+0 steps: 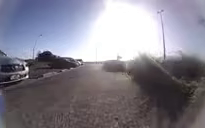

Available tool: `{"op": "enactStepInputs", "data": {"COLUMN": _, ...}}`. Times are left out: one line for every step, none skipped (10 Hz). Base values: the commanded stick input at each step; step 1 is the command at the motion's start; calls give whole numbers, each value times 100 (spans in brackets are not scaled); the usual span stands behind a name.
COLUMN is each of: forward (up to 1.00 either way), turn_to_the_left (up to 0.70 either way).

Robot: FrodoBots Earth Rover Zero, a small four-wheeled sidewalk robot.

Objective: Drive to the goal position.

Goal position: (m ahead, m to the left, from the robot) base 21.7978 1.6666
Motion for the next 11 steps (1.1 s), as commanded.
{"op": "enactStepInputs", "data": {"forward": 70, "turn_to_the_left": 0}}
{"op": "enactStepInputs", "data": {"forward": 70, "turn_to_the_left": 0}}
{"op": "enactStepInputs", "data": {"forward": 70, "turn_to_the_left": 0}}
{"op": "enactStepInputs", "data": {"forward": 70, "turn_to_the_left": 0}}
{"op": "enactStepInputs", "data": {"forward": 70, "turn_to_the_left": 0}}
{"op": "enactStepInputs", "data": {"forward": 70, "turn_to_the_left": 0}}
{"op": "enactStepInputs", "data": {"forward": 70, "turn_to_the_left": 0}}
{"op": "enactStepInputs", "data": {"forward": 70, "turn_to_the_left": 0}}
{"op": "enactStepInputs", "data": {"forward": 70, "turn_to_the_left": 0}}
{"op": "enactStepInputs", "data": {"forward": 70, "turn_to_the_left": 0}}
{"op": "enactStepInputs", "data": {"forward": 70, "turn_to_the_left": 0}}
